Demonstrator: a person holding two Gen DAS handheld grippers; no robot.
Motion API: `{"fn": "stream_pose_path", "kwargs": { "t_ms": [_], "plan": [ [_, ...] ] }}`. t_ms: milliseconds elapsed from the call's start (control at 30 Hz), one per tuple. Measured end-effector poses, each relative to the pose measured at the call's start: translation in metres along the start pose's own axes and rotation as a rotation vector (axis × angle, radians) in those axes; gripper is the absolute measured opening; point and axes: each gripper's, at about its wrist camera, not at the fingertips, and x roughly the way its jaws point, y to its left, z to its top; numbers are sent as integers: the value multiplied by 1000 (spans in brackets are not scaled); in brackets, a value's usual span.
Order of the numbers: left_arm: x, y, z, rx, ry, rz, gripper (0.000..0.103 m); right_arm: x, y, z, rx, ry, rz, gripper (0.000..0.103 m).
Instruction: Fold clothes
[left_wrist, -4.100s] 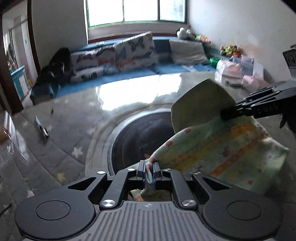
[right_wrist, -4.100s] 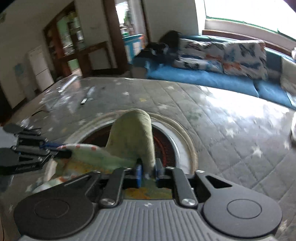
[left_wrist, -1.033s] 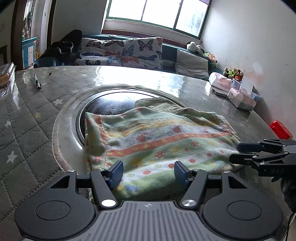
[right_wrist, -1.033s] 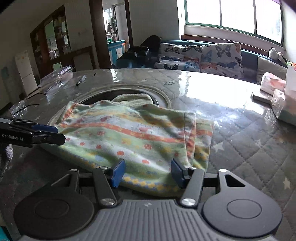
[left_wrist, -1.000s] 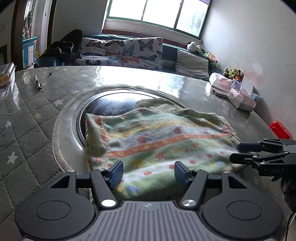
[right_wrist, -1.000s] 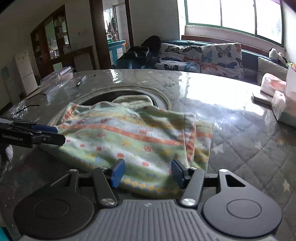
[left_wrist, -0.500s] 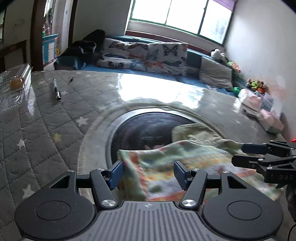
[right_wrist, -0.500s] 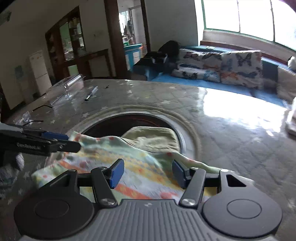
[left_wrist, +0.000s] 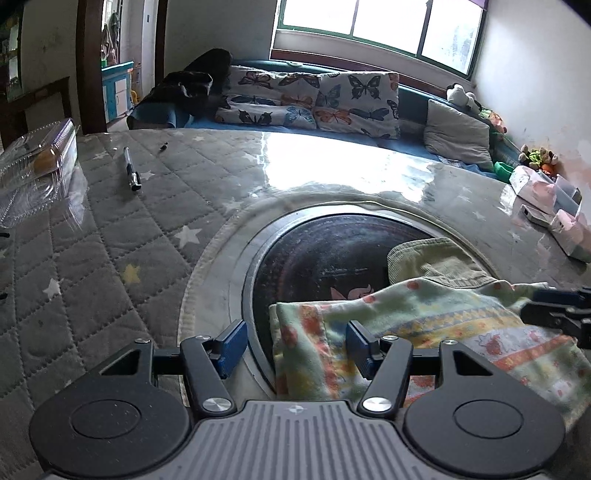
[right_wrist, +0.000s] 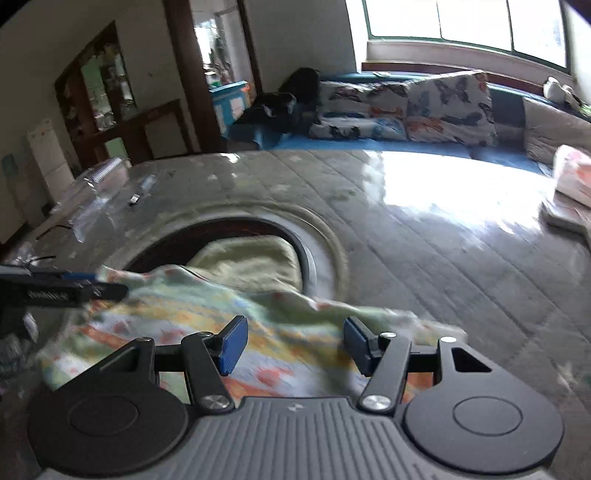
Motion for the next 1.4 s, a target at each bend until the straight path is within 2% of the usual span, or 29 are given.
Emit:
{"fn": "stream_pose_path", "kwargs": {
  "t_ms": [167, 400, 600, 733, 833, 1033, 1400],
  "plan": [
    [-2, -1, 3, -1, -2, 25, 62, -8, -4, -2, 4, -15, -4, 59],
    [-16, -1, -1, 11, -21, 16, 62, -31, 19, -6, -87, -26, 30, 59],
    [-18, 0, -8, 27, -9, 41, 62, -39, 44, -25, -164, 10, 54, 60],
    [-22, 3, -12, 36, -10, 67, 62, -37, 50, -38, -189, 43, 37, 61],
    [-25, 5, -14, 40, -12, 80, 63, -43, 54, -37, -208, 28, 21, 63],
    [-34, 1, -23, 35, -2, 50, 63, -52, 74, -33, -272, -17, 61, 63],
    [-46, 11, -27, -5, -12, 52, 64, -45, 107, -37, -376, 8, 122, 63]
  ]
}}
